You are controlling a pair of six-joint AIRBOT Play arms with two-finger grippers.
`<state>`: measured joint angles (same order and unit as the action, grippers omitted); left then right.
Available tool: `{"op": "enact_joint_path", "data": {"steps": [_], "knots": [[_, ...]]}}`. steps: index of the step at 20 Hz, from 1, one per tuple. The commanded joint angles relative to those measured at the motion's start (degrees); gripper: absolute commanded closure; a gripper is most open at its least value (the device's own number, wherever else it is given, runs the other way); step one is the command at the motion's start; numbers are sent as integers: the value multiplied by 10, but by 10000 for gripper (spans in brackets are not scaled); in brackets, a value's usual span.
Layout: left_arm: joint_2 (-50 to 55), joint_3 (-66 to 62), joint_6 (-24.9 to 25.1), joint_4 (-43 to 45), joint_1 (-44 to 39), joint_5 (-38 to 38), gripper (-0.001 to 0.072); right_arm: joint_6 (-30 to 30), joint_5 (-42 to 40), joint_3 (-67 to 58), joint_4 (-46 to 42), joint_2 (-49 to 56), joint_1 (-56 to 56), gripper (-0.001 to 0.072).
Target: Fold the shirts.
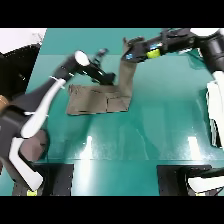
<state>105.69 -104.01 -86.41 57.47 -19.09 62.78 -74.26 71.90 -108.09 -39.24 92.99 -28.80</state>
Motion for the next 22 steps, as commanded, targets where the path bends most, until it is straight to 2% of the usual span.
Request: {"op": "enact_joint_path", "data": {"steps": [1,4,5,7,8,10,11,12,15,17,19,21,22], "knots": [[-91,-2,30,23,107,48,682,50,-70,-7,81,61,-79,697],[-163,-2,43,37,188,58,682,53,-85,-88,78,156,-144,693],[-180,-2,43,37,209,59,681,53,-86,-119,78,187,-161,625],[-204,-2,43,37,240,66,681,53,-95,-134,78,216,-180,121],[-210,-2,44,37,251,71,682,53,-90,-124,78,217,-180,76],[-216,-2,44,37,262,91,681,53,-78,-72,74,191,-156,113],[-217,-2,44,38,262,99,682,46,-61,-43,60,173,-135,193],[-217,-2,44,39,262,105,682,42,-41,-10,37,153,-111,203],[-217,-2,44,39,262,111,682,28,-14,116,-33,83,-31,204],[-217,-1,44,39,261,112,682,6,-25,210,-61,37,27,203],[-216,-1,45,39,257,111,682,-25,-68,297,-62,-2,81,203],[-216,-1,51,38,251,110,682,-28,-103,358,-43,-16,119,197],[-216,-1,57,38,247,108,682,-28,-104,372,-25,-9,128,145]]}}
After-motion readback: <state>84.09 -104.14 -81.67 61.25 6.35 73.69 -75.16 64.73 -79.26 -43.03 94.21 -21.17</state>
